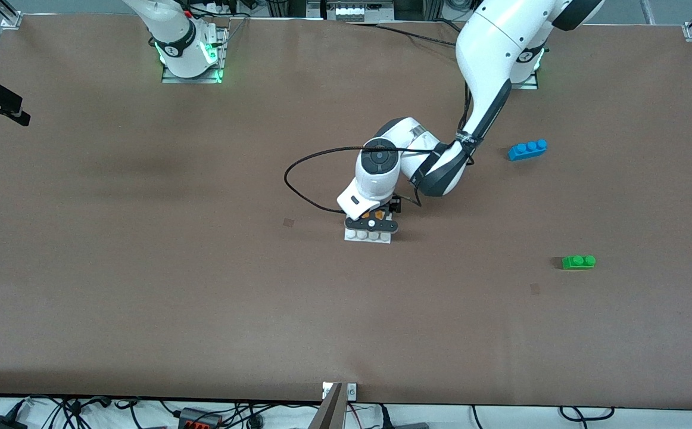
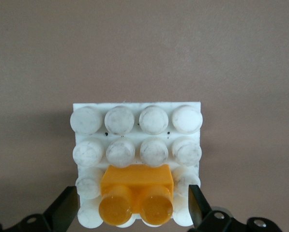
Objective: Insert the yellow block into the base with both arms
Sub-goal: 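Open the left gripper and lift it away from the base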
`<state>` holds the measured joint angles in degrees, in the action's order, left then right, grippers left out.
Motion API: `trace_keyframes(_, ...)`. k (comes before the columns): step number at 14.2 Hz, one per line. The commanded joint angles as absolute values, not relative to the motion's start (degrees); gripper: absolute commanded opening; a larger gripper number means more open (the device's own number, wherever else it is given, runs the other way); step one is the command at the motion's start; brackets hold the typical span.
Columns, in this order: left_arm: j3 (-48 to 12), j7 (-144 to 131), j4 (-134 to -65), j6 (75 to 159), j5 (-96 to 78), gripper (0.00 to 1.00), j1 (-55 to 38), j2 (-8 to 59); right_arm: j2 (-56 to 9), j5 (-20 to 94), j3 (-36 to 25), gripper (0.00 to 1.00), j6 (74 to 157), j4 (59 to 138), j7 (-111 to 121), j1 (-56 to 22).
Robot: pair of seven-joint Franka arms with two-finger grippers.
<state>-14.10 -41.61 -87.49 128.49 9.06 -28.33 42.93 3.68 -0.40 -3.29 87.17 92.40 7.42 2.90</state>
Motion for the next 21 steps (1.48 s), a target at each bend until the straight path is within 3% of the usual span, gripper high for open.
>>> trace_keyframes(1, -14.41, -41.58, -86.92, 125.08, 10.11, 1.0, -26.12, 40.35, 3.34, -0.26, -3.25, 1.0, 86.13, 90.97, 8.0, 3.08)
trace_keyframes(4, -14.41, -35.44, -87.19, 121.48, 9.93, 1.0, -23.65, 36.31, 3.34, -0.18, -3.25, 1.0, 86.13, 90.97, 7.91, 3.08)
trace_keyframes(8, -14.33, -33.5, -92.45, 119.44, 10.11, 1.0, -20.48, 30.16, 3.34, -0.18, -3.25, 1.0, 86.13, 90.97, 7.82, 3.16)
trace_keyframes(16, -14.15, -21.57, -108.27, 119.1, 9.76, 1.0, -11.87, 11.01, 3.34, -0.26, -3.16, 1.0, 86.13, 90.97, 7.91, 2.9)
trace_keyframes(21, -8.71, -8.63, -110.21, 110.49, 2.91, 1.0, -9.76, 2.3, 3.25, -0.35, -2.99, 1.0, 86.04, 91.14, 8.44, 2.81)
